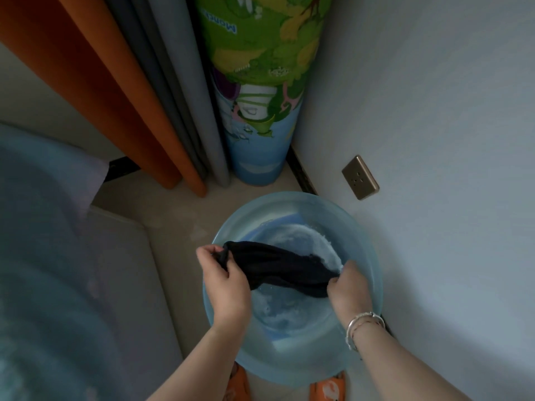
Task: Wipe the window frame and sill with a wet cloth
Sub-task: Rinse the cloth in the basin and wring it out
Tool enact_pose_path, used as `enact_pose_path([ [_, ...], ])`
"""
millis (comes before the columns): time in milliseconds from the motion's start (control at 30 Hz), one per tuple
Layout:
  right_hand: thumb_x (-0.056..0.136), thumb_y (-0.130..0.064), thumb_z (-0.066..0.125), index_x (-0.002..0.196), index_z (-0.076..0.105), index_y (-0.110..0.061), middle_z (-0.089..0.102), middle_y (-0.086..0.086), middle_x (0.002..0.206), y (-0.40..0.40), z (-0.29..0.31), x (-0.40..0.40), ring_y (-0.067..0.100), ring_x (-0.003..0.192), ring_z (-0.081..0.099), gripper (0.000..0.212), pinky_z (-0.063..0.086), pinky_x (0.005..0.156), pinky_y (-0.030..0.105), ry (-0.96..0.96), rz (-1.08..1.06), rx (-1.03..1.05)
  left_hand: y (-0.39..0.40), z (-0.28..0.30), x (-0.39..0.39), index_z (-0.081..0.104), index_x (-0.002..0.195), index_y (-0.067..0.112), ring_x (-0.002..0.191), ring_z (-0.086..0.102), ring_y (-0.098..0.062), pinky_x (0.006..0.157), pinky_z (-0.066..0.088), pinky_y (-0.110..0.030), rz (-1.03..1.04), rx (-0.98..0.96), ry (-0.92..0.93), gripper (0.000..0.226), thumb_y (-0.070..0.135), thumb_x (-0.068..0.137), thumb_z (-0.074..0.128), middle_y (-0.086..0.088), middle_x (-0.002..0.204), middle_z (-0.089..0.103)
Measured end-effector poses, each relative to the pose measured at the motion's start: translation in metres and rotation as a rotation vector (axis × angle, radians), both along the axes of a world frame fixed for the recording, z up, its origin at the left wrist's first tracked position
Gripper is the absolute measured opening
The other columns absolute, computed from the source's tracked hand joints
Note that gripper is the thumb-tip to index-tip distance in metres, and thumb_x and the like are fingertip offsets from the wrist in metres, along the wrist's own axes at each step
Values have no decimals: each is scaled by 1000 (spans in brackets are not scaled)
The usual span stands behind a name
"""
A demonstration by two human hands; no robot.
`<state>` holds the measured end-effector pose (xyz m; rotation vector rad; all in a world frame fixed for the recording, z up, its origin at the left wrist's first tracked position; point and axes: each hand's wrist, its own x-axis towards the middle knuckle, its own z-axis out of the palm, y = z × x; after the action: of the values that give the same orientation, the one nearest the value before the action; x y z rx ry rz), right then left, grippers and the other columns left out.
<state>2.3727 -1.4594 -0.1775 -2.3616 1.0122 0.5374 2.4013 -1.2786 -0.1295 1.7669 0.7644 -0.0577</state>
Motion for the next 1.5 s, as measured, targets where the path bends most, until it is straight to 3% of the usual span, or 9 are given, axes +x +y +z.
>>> enact_pose_path([
  [267,90,-27,50,116,48,-23,45,11,122,23,-18,18,35,108,50,27,40,91,36,-18,-26,176,-1,-49,-13,32,117,24,83,59,-22,67,49,-32,-264,4,409,43,14,85,58,-8,102,58],
  [400,95,-48,40,119,52,-27,57,5,122,49,-21,25,28,108,57,33,52,90,44,164,-50,549,-13,-70,-7,37,133,34,110,56,-31,75,54,-45,-91,-442,682,57,53,84,59,-3,129,53],
  [567,92,-41,55,88,70,-17,73,4,94,68,8,17,13,88,68,28,54,83,29,-15,-149,944,-20,-91,-3,62,114,9,95,68,-29,70,54,-37,133,-845,660,54,52,81,64,-13,103,70],
  [733,89,-49,51,63,55,-6,56,7,54,80,9,6,16,53,52,51,43,57,35,-172,160,641,-27,-88,2,55,112,-6,71,59,-30,63,46,-32,188,-645,591,45,33,88,53,-14,77,57],
  [867,97,-48,38,73,60,-14,65,5,71,71,-12,25,25,72,64,47,50,63,34,-192,234,267,-41,-80,13,62,79,4,41,55,-21,40,43,-21,94,-666,722,40,38,94,48,-8,52,58],
  [1167,99,-43,31,129,41,-22,32,14,132,46,-51,30,38,111,41,37,44,76,40,0,321,-143,-30,-98,4,43,128,16,105,58,-37,62,55,-44,262,-520,630,32,28,98,44,-14,122,55],
  [1333,98,-40,39,97,59,-16,65,7,105,74,-36,23,24,97,62,31,48,88,34,-70,61,595,-31,-102,5,57,120,21,97,65,-33,67,55,-42,190,-764,626,45,48,83,58,-11,112,65],
  [1433,92,-41,50,72,61,-20,66,-5,71,88,-16,15,11,73,63,31,52,76,33,-244,-15,651,-29,-103,5,56,123,11,92,65,-29,67,50,-31,161,-826,566,67,43,66,66,-15,108,63],
  [1500,91,-39,52,63,56,-24,59,-7,57,93,-4,11,8,62,57,32,48,67,31,-309,0,655,-28,-98,3,57,98,6,72,59,-22,62,45,-27,122,-722,519,30,35,89,53,-12,83,58],
])
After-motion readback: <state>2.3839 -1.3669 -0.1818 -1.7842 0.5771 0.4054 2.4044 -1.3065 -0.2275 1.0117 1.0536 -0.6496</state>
